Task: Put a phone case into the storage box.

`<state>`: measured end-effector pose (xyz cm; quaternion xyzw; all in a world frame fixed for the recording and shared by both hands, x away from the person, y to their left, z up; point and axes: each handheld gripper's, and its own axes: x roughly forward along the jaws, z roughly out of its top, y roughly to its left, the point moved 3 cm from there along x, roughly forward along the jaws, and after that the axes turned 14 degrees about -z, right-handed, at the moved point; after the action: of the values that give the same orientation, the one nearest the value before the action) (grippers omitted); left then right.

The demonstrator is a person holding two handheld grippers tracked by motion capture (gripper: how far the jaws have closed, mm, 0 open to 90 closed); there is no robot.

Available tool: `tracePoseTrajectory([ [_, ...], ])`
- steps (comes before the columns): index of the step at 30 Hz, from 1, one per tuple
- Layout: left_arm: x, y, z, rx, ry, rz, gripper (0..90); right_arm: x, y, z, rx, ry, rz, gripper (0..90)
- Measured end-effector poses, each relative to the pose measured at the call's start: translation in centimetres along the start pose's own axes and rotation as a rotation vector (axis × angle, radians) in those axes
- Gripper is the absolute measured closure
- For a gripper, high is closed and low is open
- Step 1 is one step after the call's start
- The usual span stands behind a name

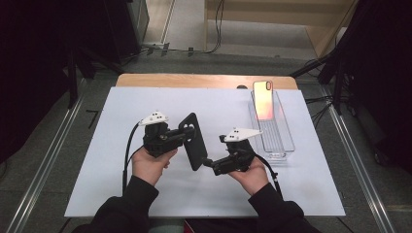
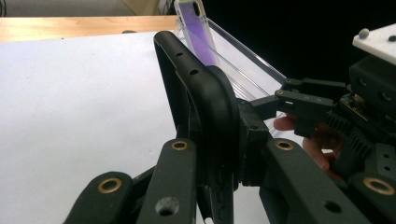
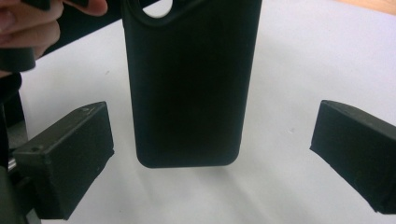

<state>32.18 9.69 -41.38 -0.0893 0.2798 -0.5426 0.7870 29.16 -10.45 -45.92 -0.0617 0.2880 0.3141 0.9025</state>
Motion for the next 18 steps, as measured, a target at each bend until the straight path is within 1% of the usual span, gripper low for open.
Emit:
tracePoseTrajectory([
  [2,0.1,-0.2,0.0,0.003,0.007,-0.004,80.4,0.1,0.0,0.0,0.003,-0.001,0.007,0.0],
  [4,0.3,-0.4,-0.1,0.018,0.012,-0.003,80.4,0.1,0.1,0.0,0.008,0.000,0.014,0.0],
  [6,0.5,-0.7,-0.1,0.028,0.015,-0.014,80.5,0.2,0.2,0.1,0.007,-0.006,0.022,0.0],
  [8,0.7,-0.8,-0.2,0.033,0.021,-0.017,80.4,0.3,0.3,0.3,0.008,-0.013,0.029,0.0],
  [15,1.2,-1.5,-0.4,0.035,0.037,-0.031,80.4,0.8,0.3,0.6,0.014,-0.016,0.044,0.0],
  [18,1.4,-1.6,-0.4,0.027,0.043,-0.042,80.4,1.1,0.3,0.7,0.025,-0.018,0.051,0.0],
])
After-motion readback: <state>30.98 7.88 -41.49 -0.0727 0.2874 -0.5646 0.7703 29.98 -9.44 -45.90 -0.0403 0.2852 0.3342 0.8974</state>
